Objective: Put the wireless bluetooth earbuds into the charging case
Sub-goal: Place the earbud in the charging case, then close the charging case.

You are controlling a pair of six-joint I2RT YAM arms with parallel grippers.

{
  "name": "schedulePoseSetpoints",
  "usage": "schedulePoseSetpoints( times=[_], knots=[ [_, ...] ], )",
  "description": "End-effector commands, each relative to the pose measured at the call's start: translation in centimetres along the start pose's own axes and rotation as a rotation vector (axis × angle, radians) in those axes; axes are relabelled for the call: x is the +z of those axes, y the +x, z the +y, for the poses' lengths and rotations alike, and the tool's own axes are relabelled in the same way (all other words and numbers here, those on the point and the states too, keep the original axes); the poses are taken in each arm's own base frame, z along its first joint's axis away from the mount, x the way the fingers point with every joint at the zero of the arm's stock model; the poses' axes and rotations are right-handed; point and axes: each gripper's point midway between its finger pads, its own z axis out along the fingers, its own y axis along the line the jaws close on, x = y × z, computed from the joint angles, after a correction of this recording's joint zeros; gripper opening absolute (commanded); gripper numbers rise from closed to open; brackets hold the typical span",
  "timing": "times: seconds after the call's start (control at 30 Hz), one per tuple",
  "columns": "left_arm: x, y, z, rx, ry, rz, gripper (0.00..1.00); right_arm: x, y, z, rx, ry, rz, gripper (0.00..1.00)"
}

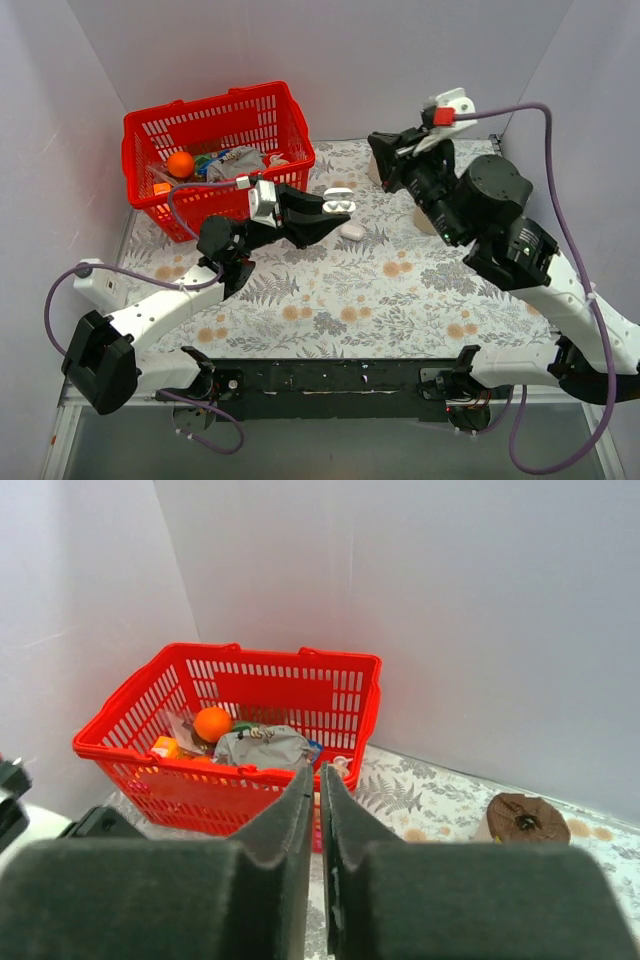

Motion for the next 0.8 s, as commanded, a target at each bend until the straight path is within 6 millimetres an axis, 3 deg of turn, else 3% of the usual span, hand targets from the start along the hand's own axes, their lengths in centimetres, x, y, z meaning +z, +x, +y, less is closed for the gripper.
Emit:
schedulePoseSetpoints(
  times=[0.0, 0.03, 0.07, 0.1, 0.13, 0.23, 0.47, 0.77],
  knots=[
    [-0.8, -1.1, -3.4, 0.097, 0.156, 0.0, 0.0, 1.4, 3.5, 0.1, -0.09, -0.009, 0.174, 0.05],
    [-1.0, -1.0, -3.6, 0.116, 0.167, 0.009, 0.0, 1.8, 5.2, 0.3, -0.119, -0.026, 0.24, 0.01],
    [-1.2, -1.0, -3.9, 0.131, 0.179, 0.015, 0.0, 2.1, 4.5, 0.3, -0.082, -0.049, 0.241, 0.01],
    [-1.3, -1.0, -3.9, 0.146, 0.179, 0.019, 0.0, 2.2, 4.9, 0.5, -0.081, -0.066, 0.263, 0.01],
    [-1.4, -0.5, -3.7, 0.157, 0.173, 0.041, 0.0, 2.4, 6.4, 0.8, -0.093, -0.082, 0.322, 0.01],
    [-1.6, -0.4, -3.7, 0.18, 0.168, 0.063, 0.0, 2.6, 7.2, 2.1, -0.078, -0.155, 0.367, 0.01],
    [-1.2, -0.9, -2.7, 0.206, 0.119, 0.051, 0.0, 1.4, 9.5, 4.8, -0.038, -0.31, 0.454, 0.01],
    [-0.4, -1.8, -1.0, 0.183, 0.036, 0.003, 0.0, -0.3, 11.6, 5.5, -0.014, -0.357, 0.525, 0.01]
  ],
)
